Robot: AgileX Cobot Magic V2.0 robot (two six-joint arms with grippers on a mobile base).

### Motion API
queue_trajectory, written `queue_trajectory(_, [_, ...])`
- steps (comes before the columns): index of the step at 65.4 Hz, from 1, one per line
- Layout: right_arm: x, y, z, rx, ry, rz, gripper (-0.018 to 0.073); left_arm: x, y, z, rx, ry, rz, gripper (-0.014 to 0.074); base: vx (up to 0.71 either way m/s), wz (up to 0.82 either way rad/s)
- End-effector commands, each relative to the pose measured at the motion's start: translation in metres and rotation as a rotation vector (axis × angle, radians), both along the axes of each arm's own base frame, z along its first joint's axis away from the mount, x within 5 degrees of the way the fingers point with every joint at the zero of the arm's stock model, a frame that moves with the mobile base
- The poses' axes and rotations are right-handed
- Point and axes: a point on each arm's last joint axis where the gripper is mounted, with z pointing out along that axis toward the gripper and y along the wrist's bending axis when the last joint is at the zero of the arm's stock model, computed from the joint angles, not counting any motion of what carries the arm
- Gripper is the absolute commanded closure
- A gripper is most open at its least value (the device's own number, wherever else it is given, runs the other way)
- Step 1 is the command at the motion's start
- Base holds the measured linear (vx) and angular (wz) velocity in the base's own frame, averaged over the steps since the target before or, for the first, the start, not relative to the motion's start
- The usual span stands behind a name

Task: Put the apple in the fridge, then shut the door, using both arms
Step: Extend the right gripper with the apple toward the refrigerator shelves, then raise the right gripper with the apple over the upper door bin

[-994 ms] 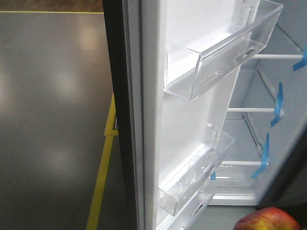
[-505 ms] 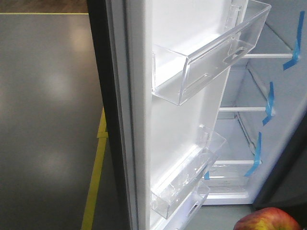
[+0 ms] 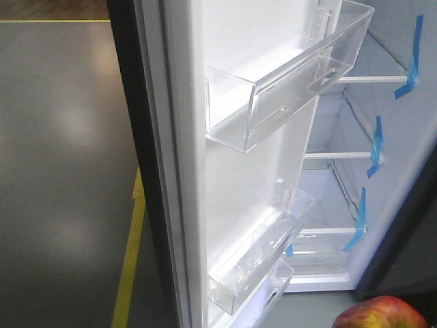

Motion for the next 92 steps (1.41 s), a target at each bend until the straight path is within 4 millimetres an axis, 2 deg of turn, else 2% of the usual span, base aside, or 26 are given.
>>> queue_trajectory(1, [0.003,0.002,0.013,0.062,-0.063,-0.01,0.0391,-0.001,0.0,-0.002,-0.008,-0.062,-0.004,0.0602,0.0,0.0])
queue_trajectory(45, [0.005,0.002,0.015,0.083,-0.094,-0.021,0.0391,-0.001,0.0,-0.002,-0.008,-0.062,-0.004,0.0602,0.0,0.0])
queue_trajectory(52, [0.012,0.001,0.017,0.065,-0.118,-0.074,0.0389,-0.001,0.0,-0.002,-0.008,-0.062,-0.004,0.0602,0.0,0.0])
queue_trajectory(59, [0.028,-0.003,0.022,-0.018,-0.114,-0.207,0.0387,-0.001,0.0,-0.002,-0.008,-0.062,-0.004,0.0602,0.0,0.0])
queue_trajectory(70, [0.054,-0.007,0.047,-0.138,-0.163,-0.371,0.0383,-0.001,0.0,-0.002,-0.008,-0.062,-0.004,0.0602,0.0,0.0])
queue_trajectory(86, [0.084,0.005,0.09,-0.216,-0.238,-0.416,0.038,-0.001,0.0,-0.002,-0.008,-0.062,-0.004,0.0602,0.0,0.0])
queue_trajectory(92, [0.092,0.004,0.116,-0.239,-0.286,-0.456,0.0375,-0.001,0.0,-0.002,-0.008,-0.062,-0.004,0.0602,0.0,0.0])
